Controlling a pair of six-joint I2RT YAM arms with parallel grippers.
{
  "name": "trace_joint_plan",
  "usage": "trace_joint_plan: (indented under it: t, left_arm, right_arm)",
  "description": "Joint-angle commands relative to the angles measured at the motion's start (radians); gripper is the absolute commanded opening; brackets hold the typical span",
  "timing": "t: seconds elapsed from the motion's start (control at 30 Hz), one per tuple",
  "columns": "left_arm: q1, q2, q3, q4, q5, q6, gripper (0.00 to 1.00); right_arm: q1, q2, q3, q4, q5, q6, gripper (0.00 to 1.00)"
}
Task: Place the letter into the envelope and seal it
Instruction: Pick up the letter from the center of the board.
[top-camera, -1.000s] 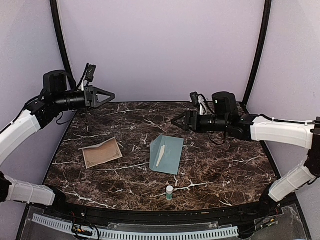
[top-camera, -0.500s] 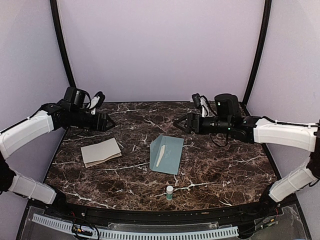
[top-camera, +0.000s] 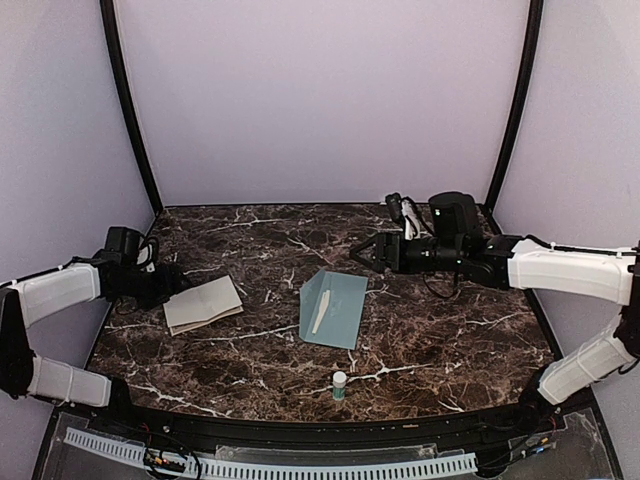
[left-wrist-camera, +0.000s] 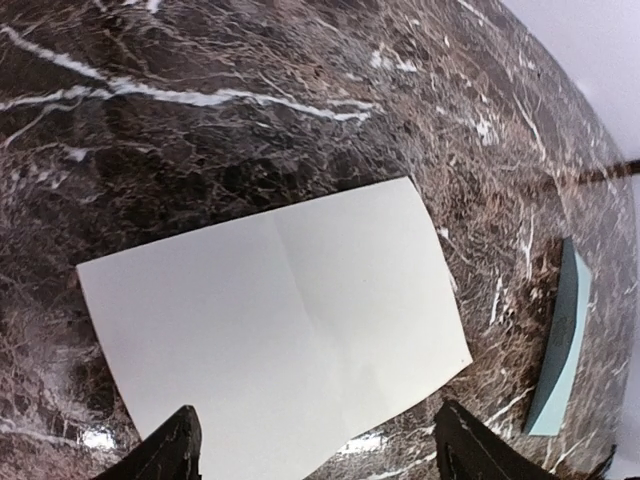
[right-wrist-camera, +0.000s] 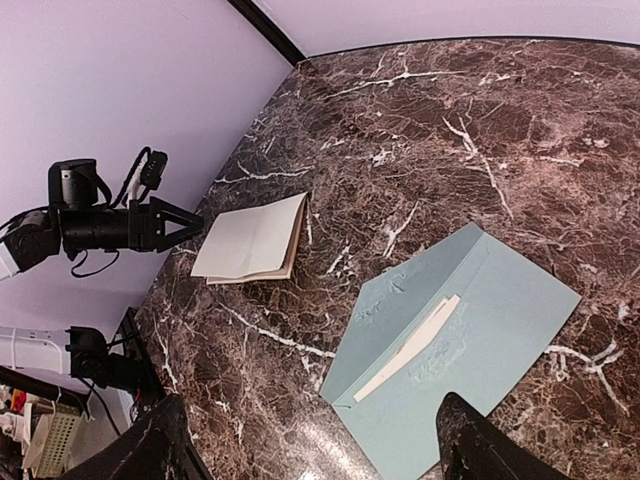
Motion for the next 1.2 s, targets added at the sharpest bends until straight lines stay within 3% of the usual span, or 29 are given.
trace_joint_plan:
  t: [0.0,0.3,0.57,0.87,1.17]
  left_arm:
    - [0.126,-0.08,-0.103,0.119,0.16,-0.151,0.79]
    - [0.282,-0.076,-0.221,0.223,0.265,-0.195,0.72]
    - [0.295,-0.017,-0.258,0.31,0.302,-0.221,0.58]
    - [0.296,0.011,-0.279,0.346,0.297,-0.231,0.54]
    - [0.295,0.056,-0.314,0.413,0.311,-0.26,0.43]
  right_arm:
    - [0.011,0.023,0.027,0.015,-0.007,-0.008,0.82]
    - [0.02,0.019,0.025,0.018,0.002,-0.005,0.82]
    - [0.023,0.01,0.024,0.004,0.012,-0.003,0.82]
    - [0.024,0.006,0.025,-0.006,0.026,-0.002,0.82]
    - [0.024,0.017,0.044,-0.02,0.028,-0.008,0.82]
